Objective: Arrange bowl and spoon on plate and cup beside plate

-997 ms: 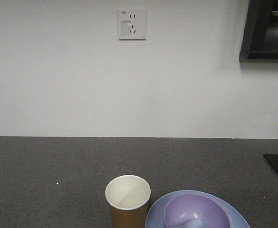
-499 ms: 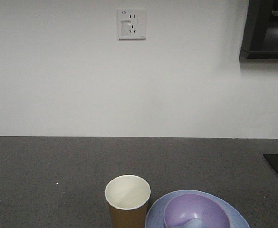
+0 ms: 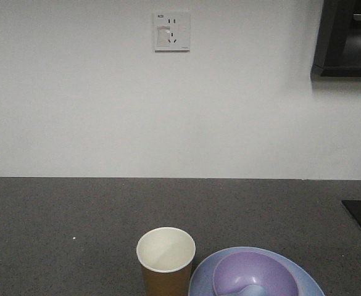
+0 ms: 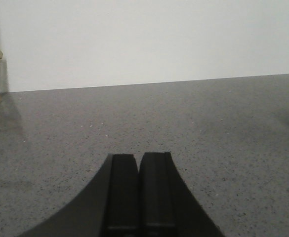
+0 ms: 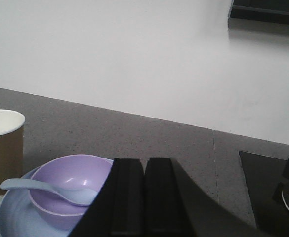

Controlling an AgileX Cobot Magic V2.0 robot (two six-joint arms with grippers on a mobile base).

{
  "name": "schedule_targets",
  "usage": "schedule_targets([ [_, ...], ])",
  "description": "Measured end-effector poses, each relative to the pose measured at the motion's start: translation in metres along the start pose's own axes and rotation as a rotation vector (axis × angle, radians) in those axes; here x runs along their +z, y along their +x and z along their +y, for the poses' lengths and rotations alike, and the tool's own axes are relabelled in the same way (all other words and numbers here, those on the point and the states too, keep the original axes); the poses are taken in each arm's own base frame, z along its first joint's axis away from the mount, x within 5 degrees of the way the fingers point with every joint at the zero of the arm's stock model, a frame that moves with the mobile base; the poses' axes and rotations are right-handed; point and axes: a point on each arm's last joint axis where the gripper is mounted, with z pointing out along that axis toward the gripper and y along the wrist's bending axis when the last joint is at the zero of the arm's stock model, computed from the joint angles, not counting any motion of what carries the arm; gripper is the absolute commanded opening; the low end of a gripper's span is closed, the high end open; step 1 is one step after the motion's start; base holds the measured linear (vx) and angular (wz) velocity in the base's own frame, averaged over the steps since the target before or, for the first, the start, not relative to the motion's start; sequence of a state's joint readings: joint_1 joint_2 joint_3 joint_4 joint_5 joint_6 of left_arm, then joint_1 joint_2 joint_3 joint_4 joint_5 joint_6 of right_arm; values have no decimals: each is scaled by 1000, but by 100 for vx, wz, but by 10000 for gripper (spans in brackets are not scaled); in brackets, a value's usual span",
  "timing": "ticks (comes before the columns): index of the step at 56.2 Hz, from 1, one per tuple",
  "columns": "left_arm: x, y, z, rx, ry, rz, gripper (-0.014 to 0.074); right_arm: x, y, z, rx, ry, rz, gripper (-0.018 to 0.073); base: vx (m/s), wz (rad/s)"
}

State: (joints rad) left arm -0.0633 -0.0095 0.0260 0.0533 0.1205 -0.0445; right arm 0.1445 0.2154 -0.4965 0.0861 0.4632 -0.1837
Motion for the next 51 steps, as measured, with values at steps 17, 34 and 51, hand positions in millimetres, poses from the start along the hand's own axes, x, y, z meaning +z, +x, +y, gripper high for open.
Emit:
schedule_targets([
  [17, 0, 0, 0, 0, 0, 0, 3, 3, 5, 0, 1, 0, 7, -8, 0, 0],
  [34, 0, 0, 0, 1, 0, 0, 3, 22, 101, 9, 60, 10, 88, -8, 0, 0],
  [51, 0, 0, 0, 1, 0, 1, 3, 20, 133, 10, 80, 39, 8, -8, 0, 0],
])
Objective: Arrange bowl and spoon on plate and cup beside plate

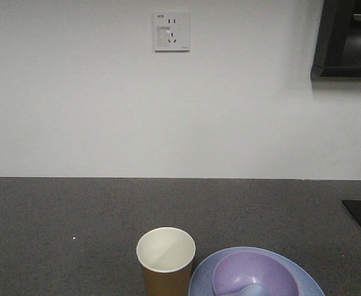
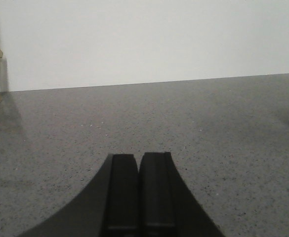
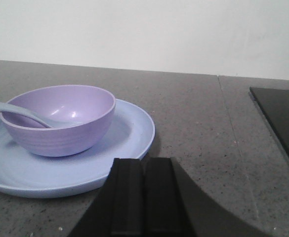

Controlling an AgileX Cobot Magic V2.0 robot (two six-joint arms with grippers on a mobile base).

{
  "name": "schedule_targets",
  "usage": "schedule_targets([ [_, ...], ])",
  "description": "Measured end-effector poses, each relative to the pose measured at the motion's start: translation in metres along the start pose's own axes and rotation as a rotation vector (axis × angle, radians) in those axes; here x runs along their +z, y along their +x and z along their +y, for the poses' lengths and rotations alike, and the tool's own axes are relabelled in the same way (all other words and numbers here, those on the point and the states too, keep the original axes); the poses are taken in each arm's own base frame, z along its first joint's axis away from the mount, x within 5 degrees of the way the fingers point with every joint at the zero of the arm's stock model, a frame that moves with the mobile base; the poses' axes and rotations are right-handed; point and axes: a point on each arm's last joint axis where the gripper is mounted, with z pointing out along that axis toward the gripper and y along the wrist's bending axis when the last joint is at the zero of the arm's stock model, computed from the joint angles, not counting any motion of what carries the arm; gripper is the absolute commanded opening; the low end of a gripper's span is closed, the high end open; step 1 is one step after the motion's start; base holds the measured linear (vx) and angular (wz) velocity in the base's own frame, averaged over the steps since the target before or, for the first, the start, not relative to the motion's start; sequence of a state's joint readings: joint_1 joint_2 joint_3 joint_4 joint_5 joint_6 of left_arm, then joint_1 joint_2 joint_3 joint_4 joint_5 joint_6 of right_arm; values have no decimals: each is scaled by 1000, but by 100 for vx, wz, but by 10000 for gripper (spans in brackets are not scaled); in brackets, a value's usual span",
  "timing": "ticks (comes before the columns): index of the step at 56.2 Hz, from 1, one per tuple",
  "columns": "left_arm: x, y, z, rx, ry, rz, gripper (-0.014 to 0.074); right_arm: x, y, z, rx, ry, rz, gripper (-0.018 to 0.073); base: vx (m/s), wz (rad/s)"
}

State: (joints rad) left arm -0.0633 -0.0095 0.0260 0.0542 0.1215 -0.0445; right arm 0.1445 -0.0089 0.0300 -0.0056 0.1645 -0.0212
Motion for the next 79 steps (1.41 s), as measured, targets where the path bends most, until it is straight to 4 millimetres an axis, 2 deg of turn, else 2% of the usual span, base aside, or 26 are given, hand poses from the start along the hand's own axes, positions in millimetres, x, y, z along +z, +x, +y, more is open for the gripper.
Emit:
schedule_targets([
  [12, 0, 0, 0, 0, 0, 0, 3, 0, -1, -4, -25, 70, -13, -8, 0, 0],
  [25, 0, 0, 0, 0, 0, 0, 3, -1, -1, -10, 42, 167, -14, -8, 0, 0],
  [79, 0, 0, 0, 0, 0, 0, 3, -1, -1, -9, 92, 166, -17, -8, 0, 0],
])
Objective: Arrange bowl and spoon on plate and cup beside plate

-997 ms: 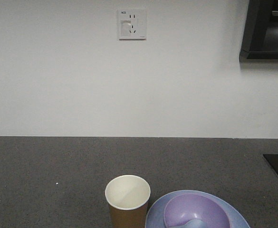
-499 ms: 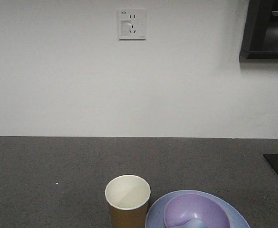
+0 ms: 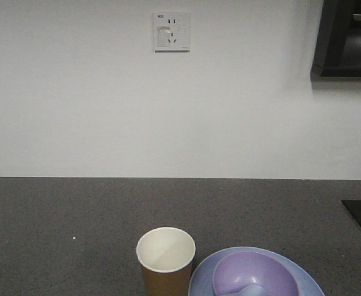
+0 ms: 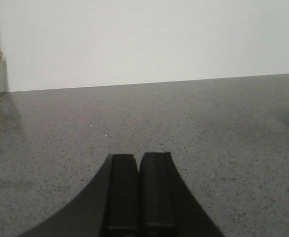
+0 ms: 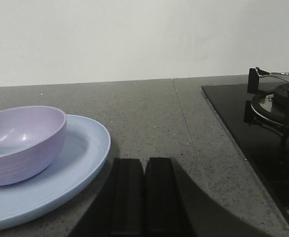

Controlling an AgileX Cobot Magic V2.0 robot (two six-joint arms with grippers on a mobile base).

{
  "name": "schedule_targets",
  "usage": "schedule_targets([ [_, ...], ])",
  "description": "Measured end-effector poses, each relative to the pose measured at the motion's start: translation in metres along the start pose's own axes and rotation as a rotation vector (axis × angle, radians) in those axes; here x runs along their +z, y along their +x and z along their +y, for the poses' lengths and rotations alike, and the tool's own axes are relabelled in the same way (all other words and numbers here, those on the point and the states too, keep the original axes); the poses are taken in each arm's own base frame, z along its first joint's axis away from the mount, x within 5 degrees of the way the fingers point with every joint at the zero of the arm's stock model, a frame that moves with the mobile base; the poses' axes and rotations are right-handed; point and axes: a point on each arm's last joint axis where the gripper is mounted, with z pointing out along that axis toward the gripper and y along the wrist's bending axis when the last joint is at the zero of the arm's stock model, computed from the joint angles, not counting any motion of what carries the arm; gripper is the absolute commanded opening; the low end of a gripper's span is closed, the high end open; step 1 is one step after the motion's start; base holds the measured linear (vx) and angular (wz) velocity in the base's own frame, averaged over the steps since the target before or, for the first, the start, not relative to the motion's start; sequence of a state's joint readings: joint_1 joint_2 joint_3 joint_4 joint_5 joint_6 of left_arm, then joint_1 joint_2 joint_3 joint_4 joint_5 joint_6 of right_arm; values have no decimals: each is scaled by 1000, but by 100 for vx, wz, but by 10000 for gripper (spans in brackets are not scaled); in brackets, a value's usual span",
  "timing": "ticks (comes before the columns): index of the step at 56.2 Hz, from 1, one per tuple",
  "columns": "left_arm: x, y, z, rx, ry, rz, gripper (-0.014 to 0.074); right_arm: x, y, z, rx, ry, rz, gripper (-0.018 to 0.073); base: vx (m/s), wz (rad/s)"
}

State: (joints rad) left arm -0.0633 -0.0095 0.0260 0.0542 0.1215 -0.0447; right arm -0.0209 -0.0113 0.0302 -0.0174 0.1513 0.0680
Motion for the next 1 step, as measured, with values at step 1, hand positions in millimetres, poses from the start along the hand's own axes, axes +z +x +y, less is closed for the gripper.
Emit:
schedule_targets([
  [1, 0, 0, 0, 0, 0, 0, 3, 0, 0, 0, 0, 0, 0, -8, 0, 0],
])
